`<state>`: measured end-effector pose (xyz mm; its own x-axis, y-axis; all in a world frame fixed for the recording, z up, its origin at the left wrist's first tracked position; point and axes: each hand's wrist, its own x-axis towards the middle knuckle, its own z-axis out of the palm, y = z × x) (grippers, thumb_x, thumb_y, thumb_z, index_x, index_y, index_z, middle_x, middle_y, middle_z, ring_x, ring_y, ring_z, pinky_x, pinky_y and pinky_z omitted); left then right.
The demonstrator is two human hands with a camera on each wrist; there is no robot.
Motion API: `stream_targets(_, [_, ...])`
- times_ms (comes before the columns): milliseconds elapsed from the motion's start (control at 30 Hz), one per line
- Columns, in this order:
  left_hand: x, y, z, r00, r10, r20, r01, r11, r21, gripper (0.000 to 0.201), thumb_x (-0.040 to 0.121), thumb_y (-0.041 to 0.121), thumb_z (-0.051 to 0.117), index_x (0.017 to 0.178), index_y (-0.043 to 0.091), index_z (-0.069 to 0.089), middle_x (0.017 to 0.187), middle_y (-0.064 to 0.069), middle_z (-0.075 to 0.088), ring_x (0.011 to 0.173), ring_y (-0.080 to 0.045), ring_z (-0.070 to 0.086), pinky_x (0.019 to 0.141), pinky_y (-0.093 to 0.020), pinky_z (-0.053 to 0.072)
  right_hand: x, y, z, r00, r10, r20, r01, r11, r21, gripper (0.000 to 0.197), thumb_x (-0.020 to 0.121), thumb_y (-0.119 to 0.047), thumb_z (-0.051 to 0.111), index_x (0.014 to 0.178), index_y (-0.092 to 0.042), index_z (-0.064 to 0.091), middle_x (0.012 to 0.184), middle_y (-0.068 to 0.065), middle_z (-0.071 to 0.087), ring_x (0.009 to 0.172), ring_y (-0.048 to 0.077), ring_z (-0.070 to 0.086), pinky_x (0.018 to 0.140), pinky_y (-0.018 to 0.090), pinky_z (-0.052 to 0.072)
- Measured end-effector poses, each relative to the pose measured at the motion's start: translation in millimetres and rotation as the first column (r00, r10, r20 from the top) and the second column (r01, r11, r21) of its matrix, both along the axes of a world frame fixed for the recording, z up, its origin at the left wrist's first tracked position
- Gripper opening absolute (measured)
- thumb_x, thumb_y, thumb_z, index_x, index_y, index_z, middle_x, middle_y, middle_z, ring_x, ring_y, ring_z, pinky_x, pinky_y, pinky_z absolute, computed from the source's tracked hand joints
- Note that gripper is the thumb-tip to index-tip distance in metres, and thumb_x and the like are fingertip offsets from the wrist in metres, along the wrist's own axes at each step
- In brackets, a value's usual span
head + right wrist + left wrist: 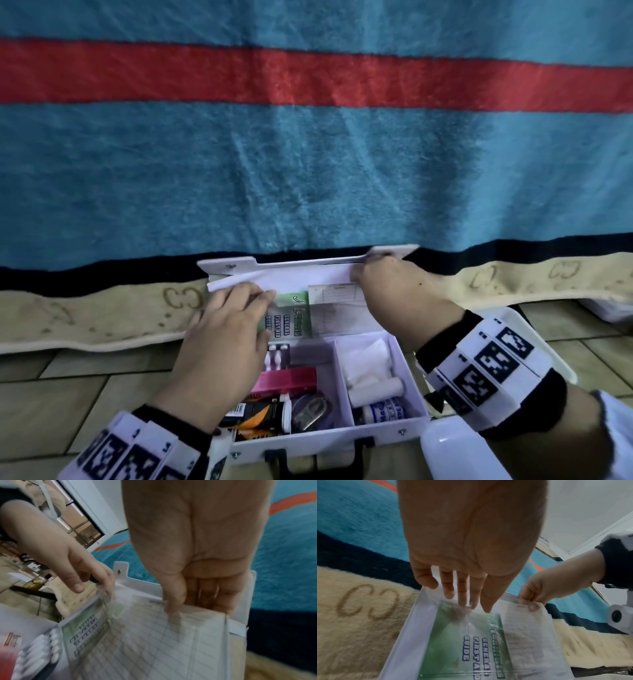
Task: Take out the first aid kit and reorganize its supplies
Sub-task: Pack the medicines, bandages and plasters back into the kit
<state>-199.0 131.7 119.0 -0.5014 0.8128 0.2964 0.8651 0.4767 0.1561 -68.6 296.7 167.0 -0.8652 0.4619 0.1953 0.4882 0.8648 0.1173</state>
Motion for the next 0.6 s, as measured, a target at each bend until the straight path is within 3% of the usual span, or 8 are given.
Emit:
stream_targets(100, [1, 0, 1, 1.0, 0.01, 0.023, -0.009, 1.0, -0.012, 0.052, 0.085, 0.031, 0.06, 0.135, 0.029, 0.047, 0.128, 0.012, 0.047, 0.119, -0.015, 0.041, 0.092, -0.037, 0.042, -1, 0, 3, 0.997, -0.052, -0.063, 0.049, 0.997, -0.056, 0.026, 0.077, 0.007, 0.044, 0.08, -0.018, 0.054, 0.093, 0.003, 0.051, 0.091, 0.025, 0.058, 0.053, 0.026, 0.036])
stream_targets(167, [2, 0, 3, 1.0, 0.003, 0.021, -0.003, 1.0, -0.007, 0.051, 0.084, 0.029, 0.062, 0.133, 0.028, 0.05, 0.127, 0.011, 0.049, 0.117, -0.017, 0.043, 0.09, -0.039, 0.043, -1, 2, 3, 0.993, -0.102, -0.062, 0.097, 0.992, -0.083, 0.025, 0.077, 0.006, 0.045, 0.081, -0.017, 0.054, 0.091, 0.003, 0.052, 0.085, 0.026, 0.057, 0.05, 0.025, 0.031])
stream_targets(267, [2, -1, 5, 1.0, 0.004, 0.022, -0.003, 1.0, -0.014, 0.05, 0.084, 0.03, 0.062, 0.132, 0.029, 0.051, 0.126, 0.012, 0.05, 0.117, -0.017, 0.044, 0.089, -0.038, 0.044, -2, -2, 6, 0.986, -0.16, -0.053, 0.155, 0.985, -0.077, 0.029, 0.082, 0.002, 0.044, 0.097, -0.015, 0.063, 0.103, 0.005, 0.062, 0.095, 0.027, 0.061, 0.062, 0.028, 0.037])
stream_targets(367, [3, -3, 7, 0.999, -0.005, 0.043, 0.006, 1.0, -0.016, 0.052, 0.086, 0.031, 0.059, 0.136, 0.031, 0.046, 0.129, 0.014, 0.046, 0.12, -0.015, 0.04, 0.092, -0.037, 0.042, -3, -4, 7, 0.982, -0.181, -0.059, 0.178, 0.983, -0.051, 0.029, 0.086, 0.002, 0.043, 0.104, -0.012, 0.061, 0.107, 0.006, 0.063, 0.101, 0.027, 0.061, 0.063, 0.029, 0.037])
stream_targets(433, [2, -3, 6, 0.997, -0.007, 0.077, 0.009, 1.0, -0.026, 0.055, 0.091, 0.033, 0.052, 0.142, 0.034, 0.033, 0.136, 0.017, 0.037, 0.127, -0.011, 0.031, 0.101, -0.034, 0.036, -1, -4, 5, 0.979, -0.194, -0.068, 0.189, 0.979, -0.078, 0.033, 0.085, 0.001, 0.043, 0.109, -0.014, 0.061, 0.109, 0.005, 0.064, 0.104, 0.025, 0.06, 0.066, 0.03, 0.042])
stream_targets(500, [-2, -5, 5, 0.992, -0.035, 0.125, 0.035, 0.999, -0.003, 0.06, 0.094, 0.033, 0.047, 0.147, 0.036, 0.02, 0.142, 0.02, 0.029, 0.131, -0.008, 0.021, 0.109, -0.031, 0.026, 9, -4, 2, 0.979, -0.171, -0.108, 0.158, 0.981, -0.117, 0.04, 0.083, 0.002, 0.042, 0.111, -0.017, 0.063, 0.113, 0.002, 0.064, 0.111, 0.023, 0.055, 0.08, 0.03, 0.049])
stream_targets(600, [-1, -11, 6, 0.952, -0.115, 0.283, 0.096, 0.992, 0.081, 0.068, 0.094, 0.028, 0.049, 0.148, 0.039, 0.007, 0.145, 0.026, 0.017, 0.14, -0.005, 0.01, 0.115, -0.026, 0.01, 44, -7, 3, 0.956, -0.185, -0.228, 0.151, 0.976, -0.159, 0.044, 0.078, 0.004, 0.048, 0.111, -0.018, 0.066, 0.115, 0.002, 0.063, 0.111, 0.024, 0.053, 0.091, 0.033, 0.048])
